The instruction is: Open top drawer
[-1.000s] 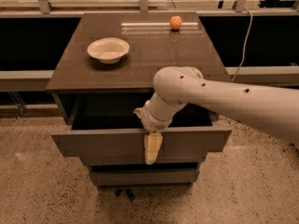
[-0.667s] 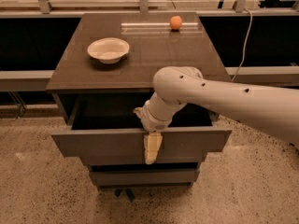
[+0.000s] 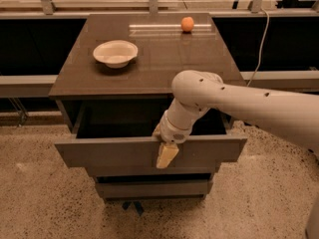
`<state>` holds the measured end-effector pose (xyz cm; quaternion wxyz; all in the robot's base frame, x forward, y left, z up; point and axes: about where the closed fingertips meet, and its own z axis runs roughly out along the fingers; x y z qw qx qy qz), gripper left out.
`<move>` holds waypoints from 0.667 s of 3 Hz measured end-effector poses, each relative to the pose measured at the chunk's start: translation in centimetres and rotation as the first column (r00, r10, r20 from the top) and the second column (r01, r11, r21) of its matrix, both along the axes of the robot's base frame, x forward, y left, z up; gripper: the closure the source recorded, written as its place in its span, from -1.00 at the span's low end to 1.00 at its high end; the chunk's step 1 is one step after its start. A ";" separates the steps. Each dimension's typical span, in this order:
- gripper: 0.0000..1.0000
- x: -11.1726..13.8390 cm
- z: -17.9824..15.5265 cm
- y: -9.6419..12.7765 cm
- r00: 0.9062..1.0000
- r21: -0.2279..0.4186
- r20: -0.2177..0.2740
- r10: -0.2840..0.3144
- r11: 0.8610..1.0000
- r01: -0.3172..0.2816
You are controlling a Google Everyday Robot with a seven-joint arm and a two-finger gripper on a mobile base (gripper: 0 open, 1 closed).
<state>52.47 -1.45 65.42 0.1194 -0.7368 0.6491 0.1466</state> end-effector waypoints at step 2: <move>0.22 -2.0 0.4 1.2 0.992 -0.044 -0.123 0.030 0.998 -0.035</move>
Offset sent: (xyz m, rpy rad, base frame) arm -0.0420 0.0361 0.0226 -0.0706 0.2231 0.1313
